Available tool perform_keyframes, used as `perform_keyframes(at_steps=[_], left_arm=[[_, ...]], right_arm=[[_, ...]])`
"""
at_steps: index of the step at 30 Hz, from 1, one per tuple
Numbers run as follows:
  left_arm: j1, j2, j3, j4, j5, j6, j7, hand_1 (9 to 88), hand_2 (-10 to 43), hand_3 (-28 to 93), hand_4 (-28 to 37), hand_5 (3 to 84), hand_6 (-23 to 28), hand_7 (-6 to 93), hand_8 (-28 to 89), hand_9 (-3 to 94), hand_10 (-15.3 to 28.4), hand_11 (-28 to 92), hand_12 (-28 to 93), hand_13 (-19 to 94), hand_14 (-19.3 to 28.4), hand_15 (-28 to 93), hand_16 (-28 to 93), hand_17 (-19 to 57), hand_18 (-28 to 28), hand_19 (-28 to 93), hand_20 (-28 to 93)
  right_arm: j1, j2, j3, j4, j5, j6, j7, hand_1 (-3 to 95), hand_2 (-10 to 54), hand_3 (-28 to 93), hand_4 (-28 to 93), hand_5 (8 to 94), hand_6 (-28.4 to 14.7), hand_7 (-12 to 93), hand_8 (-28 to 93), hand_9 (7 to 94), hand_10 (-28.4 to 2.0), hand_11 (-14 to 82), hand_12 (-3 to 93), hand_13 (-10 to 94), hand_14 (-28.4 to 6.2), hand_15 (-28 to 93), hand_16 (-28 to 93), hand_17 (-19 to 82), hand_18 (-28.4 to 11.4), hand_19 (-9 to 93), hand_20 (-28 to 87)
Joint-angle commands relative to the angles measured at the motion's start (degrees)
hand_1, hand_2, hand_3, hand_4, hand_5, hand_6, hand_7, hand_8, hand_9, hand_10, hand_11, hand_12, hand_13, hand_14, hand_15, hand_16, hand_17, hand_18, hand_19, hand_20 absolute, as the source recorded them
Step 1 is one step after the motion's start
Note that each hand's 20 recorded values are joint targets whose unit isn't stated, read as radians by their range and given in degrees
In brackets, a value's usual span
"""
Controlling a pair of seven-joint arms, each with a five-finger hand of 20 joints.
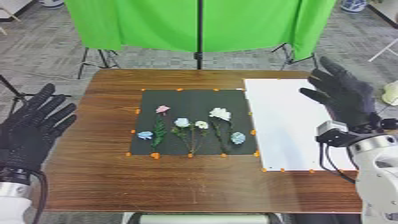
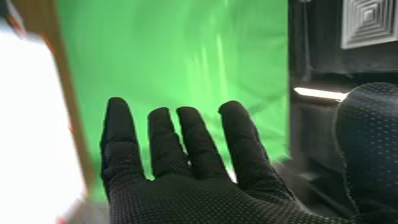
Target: Arrange flowers
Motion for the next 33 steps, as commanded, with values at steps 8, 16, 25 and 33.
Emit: perform_keyframes(at_steps=[8,16,25,33], left_arm=[[-0.9,-2.57,2.53,1.18,1.29,-1.25,-2.44,25.7,-0.1,68,-27.9,29.9,1.6,14.7,-10,23.2,9.9,16,9,19,12.2,29,-2,-10.3,21.3,45,4],[-1.4,-2.26,4.20,1.69,2.95,-0.85,-2.48,28.0,0.1,68,-25.0,28.6,1.4,15.1,-10,21.9,9.4,16,9,18,11.2,27,-1,-11.4,19.0,43,4],[-3.1,-1.83,6.21,2.87,3.34,-0.09,-1.30,27.8,-0.2,68,-25.0,28.4,1.6,15.4,-10,21.0,9.0,16,10,15,9.7,23,0,-14.5,17.1,38,5],[-5.0,-2.79,7.14,3.99,4.86,-2.54,-3.64,27.6,0.3,69,-24.7,30.4,2.2,15.1,-10,22.1,9.6,17,10,16,10.6,25,1,-13.6,17.4,39,6]], right_arm=[[-4.5,-7.5,-2.3,-1.4,-5.5,-6.7,-0.4,12.2,-3.4,81,-26,27.2,-5.1,10,-9,28.3,-11.3,4.2,20.0,20,-10.6,3,35,0,-19.9,37,18],[-4.4,-7.6,-2.9,-1.2,-8.3,-5.1,0.0,12.5,-2.9,81,-26,23.3,-4.8,10,-8,23.9,-10.9,1.6,19.9,16,-10.8,-5,36,-2,-19.0,34,16],[-5.2,-6.9,-4.2,-1.3,-7.4,-3.5,-1.5,12.4,-3.0,81,-26,23.7,-3.9,12,-9,23.9,-10.0,1.0,20.4,17,-10.2,-8,38,-4,-19.1,34,14],[-5.6,-7.4,-4.8,-1.4,-8.2,-3.8,-1.8,12.9,-3.2,82,-26,25.7,-4.0,13,-9,25.6,-10.6,3.0,20.7,19,-9.8,-6,40,-3,-19.4,35,15]])
